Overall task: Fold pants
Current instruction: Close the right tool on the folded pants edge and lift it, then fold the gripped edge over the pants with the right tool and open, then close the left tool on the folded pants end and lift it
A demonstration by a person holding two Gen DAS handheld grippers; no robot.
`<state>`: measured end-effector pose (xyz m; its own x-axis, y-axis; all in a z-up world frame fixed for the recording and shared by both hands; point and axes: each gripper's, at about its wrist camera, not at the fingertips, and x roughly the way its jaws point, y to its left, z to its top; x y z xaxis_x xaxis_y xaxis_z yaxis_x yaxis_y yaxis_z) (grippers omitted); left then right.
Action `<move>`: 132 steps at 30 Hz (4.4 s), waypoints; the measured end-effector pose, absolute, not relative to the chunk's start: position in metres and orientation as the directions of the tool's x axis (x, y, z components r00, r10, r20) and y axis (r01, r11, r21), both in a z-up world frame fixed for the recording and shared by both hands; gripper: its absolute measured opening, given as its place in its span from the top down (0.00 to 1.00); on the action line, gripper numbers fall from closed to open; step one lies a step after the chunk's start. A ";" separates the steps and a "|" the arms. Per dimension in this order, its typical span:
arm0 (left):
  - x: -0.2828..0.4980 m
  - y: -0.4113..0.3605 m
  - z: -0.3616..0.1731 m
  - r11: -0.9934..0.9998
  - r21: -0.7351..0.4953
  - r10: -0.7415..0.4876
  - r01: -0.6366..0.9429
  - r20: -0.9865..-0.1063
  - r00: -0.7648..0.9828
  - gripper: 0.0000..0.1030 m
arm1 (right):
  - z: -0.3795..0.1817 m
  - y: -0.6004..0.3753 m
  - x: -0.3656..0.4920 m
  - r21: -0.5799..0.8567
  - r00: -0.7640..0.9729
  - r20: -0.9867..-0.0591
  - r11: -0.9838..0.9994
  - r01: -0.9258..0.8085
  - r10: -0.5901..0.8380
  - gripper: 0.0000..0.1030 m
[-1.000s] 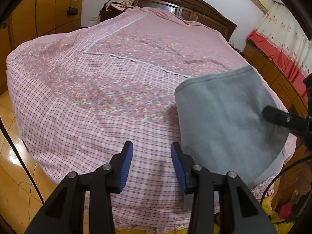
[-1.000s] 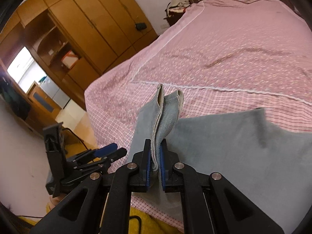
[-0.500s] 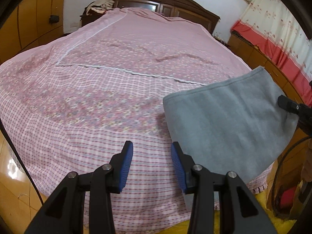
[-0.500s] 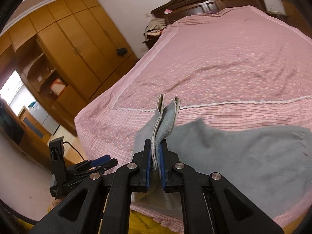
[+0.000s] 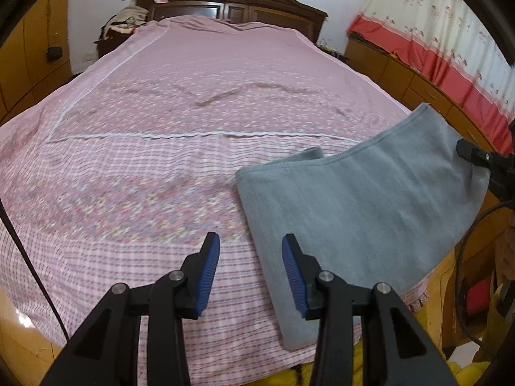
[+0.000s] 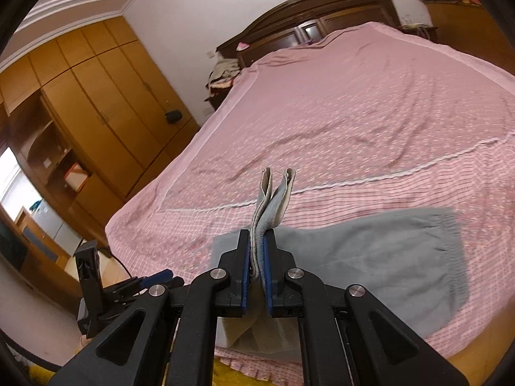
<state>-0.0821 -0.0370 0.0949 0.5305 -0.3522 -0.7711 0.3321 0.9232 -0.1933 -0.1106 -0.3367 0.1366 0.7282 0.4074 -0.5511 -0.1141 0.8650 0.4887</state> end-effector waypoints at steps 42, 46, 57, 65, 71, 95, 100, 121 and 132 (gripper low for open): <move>-0.023 -0.152 0.054 0.874 -0.144 -0.384 0.464 -0.790 0.478 0.76 | 0.048 -0.424 -0.080 0.365 0.667 -0.720 0.922 0.128 0.193 0.94; -0.006 -0.149 0.046 0.886 -0.153 -0.378 0.438 -0.787 0.488 0.78 | 0.029 -0.422 -0.061 0.257 0.636 -0.766 0.952 0.166 0.096 0.94; 0.011 -0.148 0.040 0.893 -0.160 -0.372 0.421 -0.791 0.486 0.78 | 0.017 -0.446 -0.048 0.362 0.635 -0.756 0.909 0.207 0.156 0.94; -0.038 -0.125 0.060 0.877 -0.201 -0.406 0.436 -0.795 0.451 0.77 | 0.049 -0.434 -0.106 0.304 0.649 -0.750 0.938 0.168 0.127 0.88; -0.069 -0.119 0.049 0.883 -0.211 -0.394 0.418 -0.817 0.421 0.66 | 0.035 -0.429 -0.139 0.218 0.606 -0.794 0.953 0.209 0.049 0.87; -0.091 -0.119 0.017 0.903 -0.242 -0.371 0.355 -0.857 0.359 0.39 | 0.041 -0.400 -0.167 0.150 0.628 -0.777 0.956 0.253 -0.044 0.67; -0.087 -0.116 0.015 0.902 -0.249 -0.376 0.353 -0.856 0.355 0.39 | 0.036 -0.394 -0.158 0.135 0.612 -0.790 0.961 0.243 -0.043 0.67; -0.075 -0.126 -0.002 0.869 -0.342 -0.454 0.358 -0.838 0.302 0.38 | 0.011 -0.397 -0.142 0.127 0.537 -0.842 0.951 0.281 -0.046 0.58; -0.069 -0.152 -0.010 0.880 -0.324 -0.435 0.348 -0.843 0.315 0.40 | 0.008 -0.400 -0.143 0.151 0.552 -0.833 0.948 0.279 -0.030 0.57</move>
